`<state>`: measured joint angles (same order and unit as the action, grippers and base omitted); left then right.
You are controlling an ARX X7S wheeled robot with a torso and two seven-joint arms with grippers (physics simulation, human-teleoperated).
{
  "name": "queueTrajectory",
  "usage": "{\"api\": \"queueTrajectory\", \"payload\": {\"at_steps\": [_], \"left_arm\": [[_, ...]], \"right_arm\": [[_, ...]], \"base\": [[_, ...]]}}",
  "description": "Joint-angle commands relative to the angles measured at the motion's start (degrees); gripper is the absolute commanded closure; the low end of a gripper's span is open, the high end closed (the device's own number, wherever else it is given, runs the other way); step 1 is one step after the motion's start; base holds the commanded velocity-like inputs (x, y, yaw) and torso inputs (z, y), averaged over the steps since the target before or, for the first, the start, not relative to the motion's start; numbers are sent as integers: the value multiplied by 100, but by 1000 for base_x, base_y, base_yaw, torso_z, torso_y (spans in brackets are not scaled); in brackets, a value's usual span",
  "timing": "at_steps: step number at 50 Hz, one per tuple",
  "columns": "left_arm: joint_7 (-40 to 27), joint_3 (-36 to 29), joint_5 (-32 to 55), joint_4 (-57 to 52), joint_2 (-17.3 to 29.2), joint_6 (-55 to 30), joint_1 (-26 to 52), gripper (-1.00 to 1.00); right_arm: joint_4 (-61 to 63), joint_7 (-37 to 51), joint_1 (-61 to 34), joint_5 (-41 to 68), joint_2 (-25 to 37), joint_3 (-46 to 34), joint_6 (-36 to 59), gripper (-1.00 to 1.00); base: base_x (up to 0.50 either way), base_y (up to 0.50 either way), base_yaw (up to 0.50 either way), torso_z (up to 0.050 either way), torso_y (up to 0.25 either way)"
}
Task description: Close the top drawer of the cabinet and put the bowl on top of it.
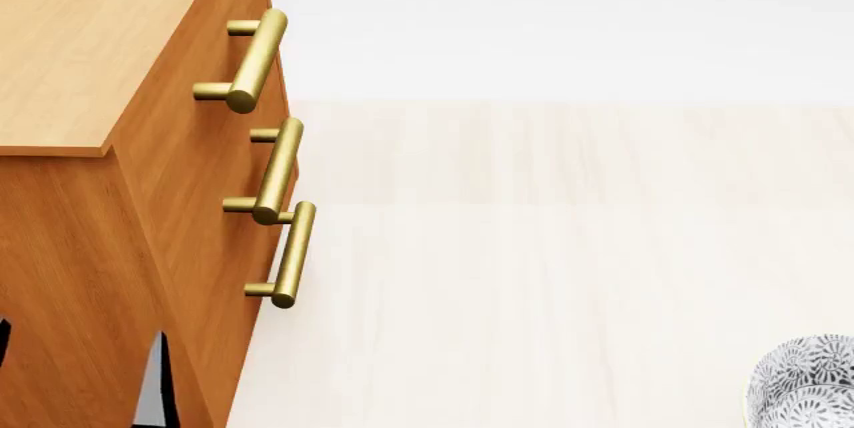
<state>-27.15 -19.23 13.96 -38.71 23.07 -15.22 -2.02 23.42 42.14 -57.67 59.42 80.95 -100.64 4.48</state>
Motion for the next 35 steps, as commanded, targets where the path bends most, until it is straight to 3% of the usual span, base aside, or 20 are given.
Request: {"api": "queueTrajectory", "payload": {"at_steps": [1, 35], "left_arm": [[-21, -19, -3, -12, 13, -12, 11, -100], [-66, -43, 22, -5, 56, 34, -6, -100]], "right_arm": [[-62, -13, 30, 9, -23, 5, -58, -100], [-201, -12, 142, -22, -112, 4, -222, -100]], "base": [[0, 0, 0, 0, 0], [0, 0, 0, 0, 0]]}}
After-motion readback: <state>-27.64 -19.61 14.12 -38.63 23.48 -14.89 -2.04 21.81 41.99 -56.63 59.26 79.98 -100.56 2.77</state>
